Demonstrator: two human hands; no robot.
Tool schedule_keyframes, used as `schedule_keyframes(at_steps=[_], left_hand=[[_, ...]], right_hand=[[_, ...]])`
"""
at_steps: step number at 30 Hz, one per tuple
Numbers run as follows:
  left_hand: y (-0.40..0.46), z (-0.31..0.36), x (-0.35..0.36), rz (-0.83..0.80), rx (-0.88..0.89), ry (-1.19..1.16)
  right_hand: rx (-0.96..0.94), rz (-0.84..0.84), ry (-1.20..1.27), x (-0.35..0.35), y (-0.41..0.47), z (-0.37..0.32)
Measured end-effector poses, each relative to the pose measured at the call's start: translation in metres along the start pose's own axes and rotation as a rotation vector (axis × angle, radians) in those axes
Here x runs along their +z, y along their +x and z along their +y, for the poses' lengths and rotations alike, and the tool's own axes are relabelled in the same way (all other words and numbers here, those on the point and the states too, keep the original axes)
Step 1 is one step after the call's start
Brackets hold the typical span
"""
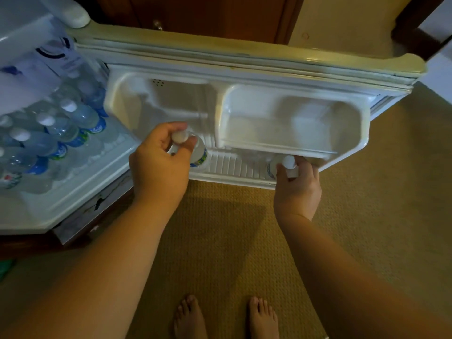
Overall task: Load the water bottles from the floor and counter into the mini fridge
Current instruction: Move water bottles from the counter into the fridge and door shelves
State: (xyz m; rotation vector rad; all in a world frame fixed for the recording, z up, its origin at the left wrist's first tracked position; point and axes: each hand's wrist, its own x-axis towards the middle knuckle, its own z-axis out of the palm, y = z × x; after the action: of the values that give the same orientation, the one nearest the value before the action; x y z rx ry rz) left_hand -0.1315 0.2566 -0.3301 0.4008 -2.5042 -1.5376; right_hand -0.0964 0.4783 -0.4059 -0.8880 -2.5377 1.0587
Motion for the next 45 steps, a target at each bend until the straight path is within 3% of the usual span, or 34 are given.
schedule_keyframes(at_steps=[10,13,17,21,27,34,45], left_hand=[[0.020,-0.023,0.035,-0.100,-0.007,0.053],[0.026,-0.028,0.049,-0.114,-0.156,-0.057],[0.014,-0.030,0.062,-0.195,-0.160,0.162],[0.007,-0.031,0.073,-0.184,-0.173,0.170],[0.000,-0.023,0.093,-0.108,-0.284,0.067],[-0.020,-0.010,0.117,-0.189,-0.319,0.067],[-0.040,0.016,0.154,-0.277,-0.299,0.019]], right_hand=[[0.176,-0.006,0.012,0.004,0.008,-0.006],[0.222,-0.022,0.039,0.004,0.011,-0.005],[0.269,-0.082,0.105,0.001,0.015,-0.005],[0.292,-0.145,0.097,-0.002,0.014,-0.004],[0.249,-0.183,0.083,-0.007,-0.002,0.000],[0.149,-0.215,0.132,-0.022,-0.018,0.009],[0.146,-0.292,0.182,-0.040,-0.030,0.028]])
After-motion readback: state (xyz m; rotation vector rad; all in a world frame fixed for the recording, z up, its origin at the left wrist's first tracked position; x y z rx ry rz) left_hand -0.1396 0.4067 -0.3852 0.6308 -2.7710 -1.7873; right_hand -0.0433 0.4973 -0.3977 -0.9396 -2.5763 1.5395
